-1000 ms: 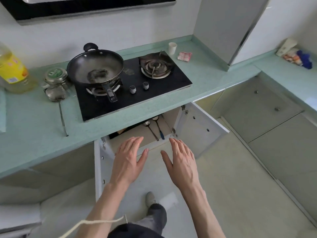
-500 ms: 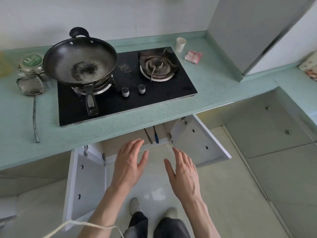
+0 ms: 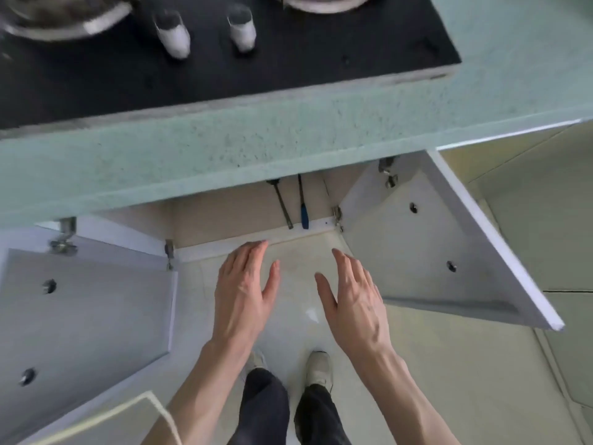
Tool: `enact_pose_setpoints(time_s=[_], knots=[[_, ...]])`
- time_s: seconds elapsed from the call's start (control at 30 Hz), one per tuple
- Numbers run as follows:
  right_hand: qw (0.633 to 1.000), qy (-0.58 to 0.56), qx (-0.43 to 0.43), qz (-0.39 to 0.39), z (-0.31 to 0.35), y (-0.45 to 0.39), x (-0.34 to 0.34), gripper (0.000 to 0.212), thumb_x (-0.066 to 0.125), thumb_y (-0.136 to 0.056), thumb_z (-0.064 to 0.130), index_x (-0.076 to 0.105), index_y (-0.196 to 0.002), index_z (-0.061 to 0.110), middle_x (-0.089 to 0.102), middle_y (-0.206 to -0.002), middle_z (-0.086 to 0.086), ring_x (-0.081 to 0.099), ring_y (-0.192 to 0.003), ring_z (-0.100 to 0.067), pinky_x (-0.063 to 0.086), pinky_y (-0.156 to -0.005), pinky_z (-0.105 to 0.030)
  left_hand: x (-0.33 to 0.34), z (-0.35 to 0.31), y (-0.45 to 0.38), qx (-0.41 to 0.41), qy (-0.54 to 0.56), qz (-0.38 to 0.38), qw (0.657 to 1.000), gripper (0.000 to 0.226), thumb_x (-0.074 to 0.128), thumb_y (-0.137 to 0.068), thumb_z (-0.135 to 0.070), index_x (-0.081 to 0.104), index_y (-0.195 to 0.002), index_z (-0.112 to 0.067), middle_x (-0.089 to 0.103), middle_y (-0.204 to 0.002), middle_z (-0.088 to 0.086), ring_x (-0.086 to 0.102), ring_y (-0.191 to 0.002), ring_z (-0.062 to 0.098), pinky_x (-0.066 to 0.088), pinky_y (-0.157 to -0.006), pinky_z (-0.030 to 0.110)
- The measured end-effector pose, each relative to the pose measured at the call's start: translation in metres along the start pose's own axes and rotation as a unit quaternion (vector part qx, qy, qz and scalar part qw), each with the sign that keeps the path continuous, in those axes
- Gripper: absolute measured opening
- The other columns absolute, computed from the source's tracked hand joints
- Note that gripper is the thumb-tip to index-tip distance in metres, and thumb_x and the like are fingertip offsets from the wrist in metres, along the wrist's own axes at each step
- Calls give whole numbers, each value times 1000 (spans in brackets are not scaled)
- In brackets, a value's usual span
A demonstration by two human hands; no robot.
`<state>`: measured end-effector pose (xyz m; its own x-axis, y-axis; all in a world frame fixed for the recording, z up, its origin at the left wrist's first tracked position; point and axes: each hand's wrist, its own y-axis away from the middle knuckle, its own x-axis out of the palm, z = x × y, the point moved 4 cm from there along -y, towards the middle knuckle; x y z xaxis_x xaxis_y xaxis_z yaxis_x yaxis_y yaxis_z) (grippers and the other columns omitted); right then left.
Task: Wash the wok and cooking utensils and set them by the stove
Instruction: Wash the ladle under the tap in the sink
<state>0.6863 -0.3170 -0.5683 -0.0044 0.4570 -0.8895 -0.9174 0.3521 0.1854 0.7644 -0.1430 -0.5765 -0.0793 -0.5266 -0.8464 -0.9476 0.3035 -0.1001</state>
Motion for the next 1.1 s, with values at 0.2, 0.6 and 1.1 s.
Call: enact_pose_setpoints(time_s=[0.2,0.6,1.1], knots=[[999,30,-20,10,-71,-42,117,52,48,-104,43,49,-146,13,61,-137,-7,61,-120,-30,55,-94,-45,131,75,7,-58,-30,7,998,39,58,-100,-28,58,-133,-9,67,-120,7,60,-113,25,47,-96,37],[998,-13,-26,47,-105,-186,314,53,47,-106,41,37,-152,16,55,-140,-6,57,-122,-26,52,-96,-39,308,198,-50,-51,-89,1,995,43,46,-101,-39,55,-135,-15,65,-125,1,57,-119,25,47,-101,39],[992,121,4,42,-113,-354,455,40,47,-106,44,46,-127,10,58,-120,-11,64,-105,-30,55,-76,-38,411,300,-117,-48,-113,2,992,41,46,-100,-37,57,-133,-14,66,-120,3,59,-113,26,49,-97,39]])
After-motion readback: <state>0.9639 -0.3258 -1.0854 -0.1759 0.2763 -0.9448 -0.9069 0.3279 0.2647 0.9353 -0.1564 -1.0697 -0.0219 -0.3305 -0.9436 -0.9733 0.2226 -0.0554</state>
